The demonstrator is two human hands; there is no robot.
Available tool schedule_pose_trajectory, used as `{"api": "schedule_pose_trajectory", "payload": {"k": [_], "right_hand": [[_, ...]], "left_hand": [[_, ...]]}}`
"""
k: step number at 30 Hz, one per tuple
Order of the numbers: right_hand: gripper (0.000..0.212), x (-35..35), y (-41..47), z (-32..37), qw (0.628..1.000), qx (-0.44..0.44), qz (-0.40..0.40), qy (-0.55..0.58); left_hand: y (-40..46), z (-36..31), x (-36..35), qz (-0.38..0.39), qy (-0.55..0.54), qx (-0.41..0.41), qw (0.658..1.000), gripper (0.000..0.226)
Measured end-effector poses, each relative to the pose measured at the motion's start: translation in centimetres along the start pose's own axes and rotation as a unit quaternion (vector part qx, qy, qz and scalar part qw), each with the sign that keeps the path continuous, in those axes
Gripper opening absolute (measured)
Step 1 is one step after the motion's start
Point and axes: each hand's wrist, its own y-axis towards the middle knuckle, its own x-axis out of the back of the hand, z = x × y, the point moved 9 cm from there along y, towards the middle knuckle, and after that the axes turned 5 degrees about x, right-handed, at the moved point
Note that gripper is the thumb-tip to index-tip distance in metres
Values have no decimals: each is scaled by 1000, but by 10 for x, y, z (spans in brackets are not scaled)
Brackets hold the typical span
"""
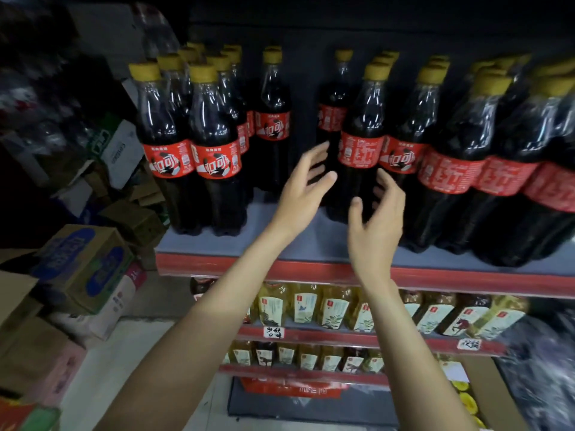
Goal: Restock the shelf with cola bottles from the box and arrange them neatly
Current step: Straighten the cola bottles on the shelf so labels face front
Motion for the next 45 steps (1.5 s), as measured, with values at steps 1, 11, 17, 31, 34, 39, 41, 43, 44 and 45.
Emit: {"api": "schedule_pose_trajectory", "payload": {"k": [1,11,17,31,34,39,41,43,44,45], "right_hand": [[56,-9,0,-6,999,-19,41,-13],[99,-62,28,-8,978,-13,205,31],[94,-113,29,14,951,22,280,128],[90,-157,30,24,951,30,265,159],[91,-159,29,23,950,21,272,154],[91,-143,26,27,951,12,285,118],[78,-119,22,28,959,11,264,102],[59,-82,15,27,971,24,215,102],[50,-61,11,26,977,33,183,102],[43,-42,7,22,983,36,150,98]], "left_hand": [[8,5,-12,23,-13,34,999,49],[-8,20,13,-58,18,17,998,37],[-30,30,41,-108,56,9,992,45],[-23,54,64,-158,-27,74,984,61],[-22,55,64,-160,-35,77,983,61],[-28,51,58,-152,-39,72,985,58],[-38,38,54,-165,-44,36,985,47],[-49,16,49,-183,-46,-37,981,35],[-51,8,43,-179,-44,-72,980,32],[-50,2,35,-162,-45,-93,981,31]]}}
